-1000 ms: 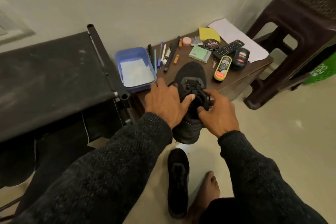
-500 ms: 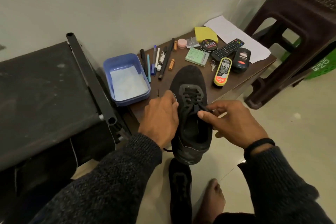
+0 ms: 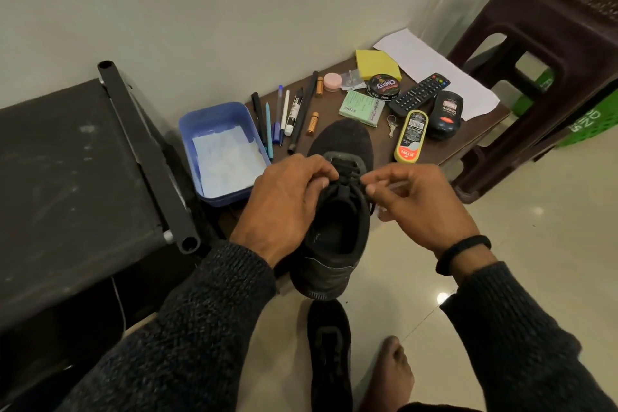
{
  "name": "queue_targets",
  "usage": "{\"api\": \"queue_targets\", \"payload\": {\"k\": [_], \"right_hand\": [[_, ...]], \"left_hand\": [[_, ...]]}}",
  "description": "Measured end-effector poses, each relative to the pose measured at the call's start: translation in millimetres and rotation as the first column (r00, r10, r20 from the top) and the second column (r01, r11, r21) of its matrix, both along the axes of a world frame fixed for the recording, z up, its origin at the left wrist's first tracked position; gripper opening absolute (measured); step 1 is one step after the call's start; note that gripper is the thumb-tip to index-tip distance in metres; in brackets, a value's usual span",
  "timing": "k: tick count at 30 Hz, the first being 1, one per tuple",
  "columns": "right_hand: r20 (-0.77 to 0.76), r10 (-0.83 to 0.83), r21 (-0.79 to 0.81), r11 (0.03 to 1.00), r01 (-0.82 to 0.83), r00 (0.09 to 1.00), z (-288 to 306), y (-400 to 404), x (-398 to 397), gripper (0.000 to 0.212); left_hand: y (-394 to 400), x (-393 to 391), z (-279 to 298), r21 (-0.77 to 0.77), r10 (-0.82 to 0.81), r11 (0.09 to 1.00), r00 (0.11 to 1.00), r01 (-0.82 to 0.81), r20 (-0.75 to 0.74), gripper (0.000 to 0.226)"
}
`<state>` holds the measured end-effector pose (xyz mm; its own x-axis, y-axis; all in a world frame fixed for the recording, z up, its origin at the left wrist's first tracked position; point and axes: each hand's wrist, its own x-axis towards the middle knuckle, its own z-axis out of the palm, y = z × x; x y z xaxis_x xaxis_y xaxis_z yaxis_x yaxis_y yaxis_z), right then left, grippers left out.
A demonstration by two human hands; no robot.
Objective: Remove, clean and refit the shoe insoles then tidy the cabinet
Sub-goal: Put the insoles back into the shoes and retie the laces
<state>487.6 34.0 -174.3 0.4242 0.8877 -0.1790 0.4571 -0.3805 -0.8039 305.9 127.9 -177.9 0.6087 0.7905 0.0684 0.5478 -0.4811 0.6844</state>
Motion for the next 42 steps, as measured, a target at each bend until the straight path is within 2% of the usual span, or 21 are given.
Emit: {"api": "queue_targets", "payload": {"k": [5,8,11,19,22,25,31,35,42], "right_hand": [[0.035,0.120,0.023,0.992,-0.120,0.992,0,5,5,0.012],[0.151,0.203,0.012,0.978,-0.207,0.967,-2,4,2,0.018],[0.214,0.210,0.021,0.975,-0.220,0.954,-9,7,0,0.021],[0.157,0.162,-0.016,0.987,-0.162,0.974,-16,10,0,0.009],[0.079,0.140,-0.018,0.990,-0.139,0.987,-16,10,2,0.007],[0.050,0.146,-0.044,0.989,-0.144,0.988,-11,13,3,0.008],[0.247,0.261,-0.210,0.955,-0.211,0.933,-8,34,-7,0.010],[0.339,0.359,-0.249,0.926,-0.285,0.870,-4,28,-7,0.016],[0.306,0.371,-0.182,0.927,-0.329,0.877,3,20,0,0.016]], "left_hand": [[3,2,-2,-0.021,-0.021,1.000,0.999,0.020,-0.030,0.012],[4,3,-1,0.003,-0.083,0.997,0.991,0.083,-0.102,0.020],[4,4,-1,0.016,-0.115,0.993,0.982,0.118,-0.148,0.025],[3,5,-1,0.047,-0.139,0.988,0.976,0.148,-0.168,0.022],[1,6,0,0.050,-0.134,0.988,0.978,0.144,-0.162,0.015],[1,9,0,0.055,-0.131,0.988,0.972,0.144,-0.194,0.018],[2,14,-3,0.067,-0.162,0.979,0.938,0.191,-0.306,0.027],[5,13,-5,0.047,-0.157,0.983,0.953,0.175,-0.259,0.023],[8,11,-6,-0.042,-0.130,0.991,0.980,0.125,-0.152,0.010]]}}
